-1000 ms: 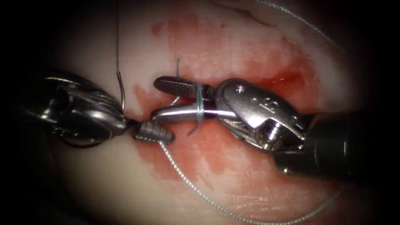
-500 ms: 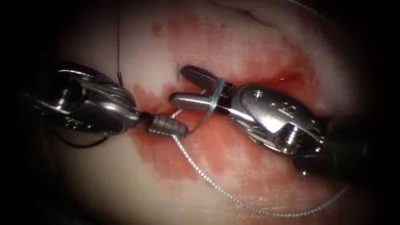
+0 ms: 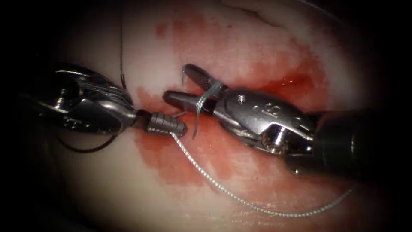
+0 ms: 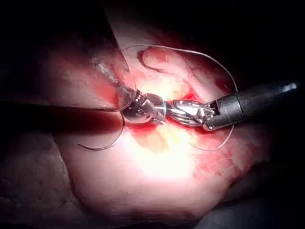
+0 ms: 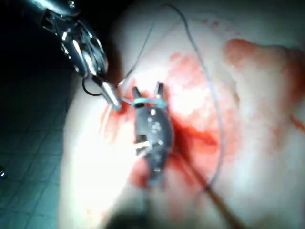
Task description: Wound Closure
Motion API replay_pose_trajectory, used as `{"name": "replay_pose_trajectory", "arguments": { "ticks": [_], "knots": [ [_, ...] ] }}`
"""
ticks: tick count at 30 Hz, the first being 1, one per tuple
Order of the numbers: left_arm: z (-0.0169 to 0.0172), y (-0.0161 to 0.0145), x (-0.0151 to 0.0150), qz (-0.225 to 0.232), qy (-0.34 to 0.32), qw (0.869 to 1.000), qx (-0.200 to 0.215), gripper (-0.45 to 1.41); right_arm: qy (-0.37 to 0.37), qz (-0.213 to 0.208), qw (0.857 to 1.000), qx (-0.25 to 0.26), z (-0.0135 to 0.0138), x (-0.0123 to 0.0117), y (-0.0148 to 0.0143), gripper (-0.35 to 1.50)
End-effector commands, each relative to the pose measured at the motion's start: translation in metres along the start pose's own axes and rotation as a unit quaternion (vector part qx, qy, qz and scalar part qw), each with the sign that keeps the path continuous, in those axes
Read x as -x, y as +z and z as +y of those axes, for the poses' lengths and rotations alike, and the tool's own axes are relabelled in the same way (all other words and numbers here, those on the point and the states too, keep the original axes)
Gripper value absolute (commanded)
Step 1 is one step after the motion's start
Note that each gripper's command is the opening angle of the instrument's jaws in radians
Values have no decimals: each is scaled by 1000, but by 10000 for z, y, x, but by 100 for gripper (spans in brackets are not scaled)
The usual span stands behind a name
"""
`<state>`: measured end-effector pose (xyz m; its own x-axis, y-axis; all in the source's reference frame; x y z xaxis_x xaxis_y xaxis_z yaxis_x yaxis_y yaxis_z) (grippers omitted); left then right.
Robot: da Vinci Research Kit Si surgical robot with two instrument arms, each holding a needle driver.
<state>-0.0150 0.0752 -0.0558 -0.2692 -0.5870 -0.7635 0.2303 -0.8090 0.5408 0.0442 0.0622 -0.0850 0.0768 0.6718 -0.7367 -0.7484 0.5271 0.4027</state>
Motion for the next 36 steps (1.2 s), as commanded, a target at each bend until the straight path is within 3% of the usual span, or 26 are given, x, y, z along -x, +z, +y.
{"name": "replay_pose_trajectory", "arguments": {
  "ticks": [1, 6, 7, 8, 9, 10, 15, 20, 29, 36],
  "knots": [
    [-4, 6, 4, 0, 1, 1000, 0, -35, -4, -2, 1000, 4, -4, 3, 11, 74],
    [-4, 6, 4, 0, -2, 1000, 0, -35, -3, -3, 1000, 6, -2, 4, 15, 66],
    [-4, 6, 4, 0, -5, 1000, 0, -35, -4, -7, 1000, 4, -4, 5, 19, 26],
    [-4, 6, 4, 0, -5, 1000, 0, -35, -4, -7, 1000, 4, -4, 5, 19, 26],
    [-4, 6, 4, 0, -5, 1000, 0, -35, -5, -12, 1000, -7, -4, 6, 19, -15],
    [-3, 4, 4, 1, -4, 1000, 0, -35, -9, -29, 1000, -3, -4, 11, 19, -35],
    [-3, 2, 4, 2, -4, 1000, 1, -35, 1, -38, 999, 14, -4, 12, 18, -35],
    [-5, -8, 8, -8, -28, 1000, 1, -35, -11, -8, 1000, -24, -10, 2, -1, -35],
    [-15, -27, 21, -25, -84, 996, -14, -35, -52, 1, 998, -38, -24, -3, -8, -35],
    [-40, -41, 33, -48, -150, 987, -27, -35, -69, 11, 996, -48, -25, 4, -44, -35]
  ]
}}
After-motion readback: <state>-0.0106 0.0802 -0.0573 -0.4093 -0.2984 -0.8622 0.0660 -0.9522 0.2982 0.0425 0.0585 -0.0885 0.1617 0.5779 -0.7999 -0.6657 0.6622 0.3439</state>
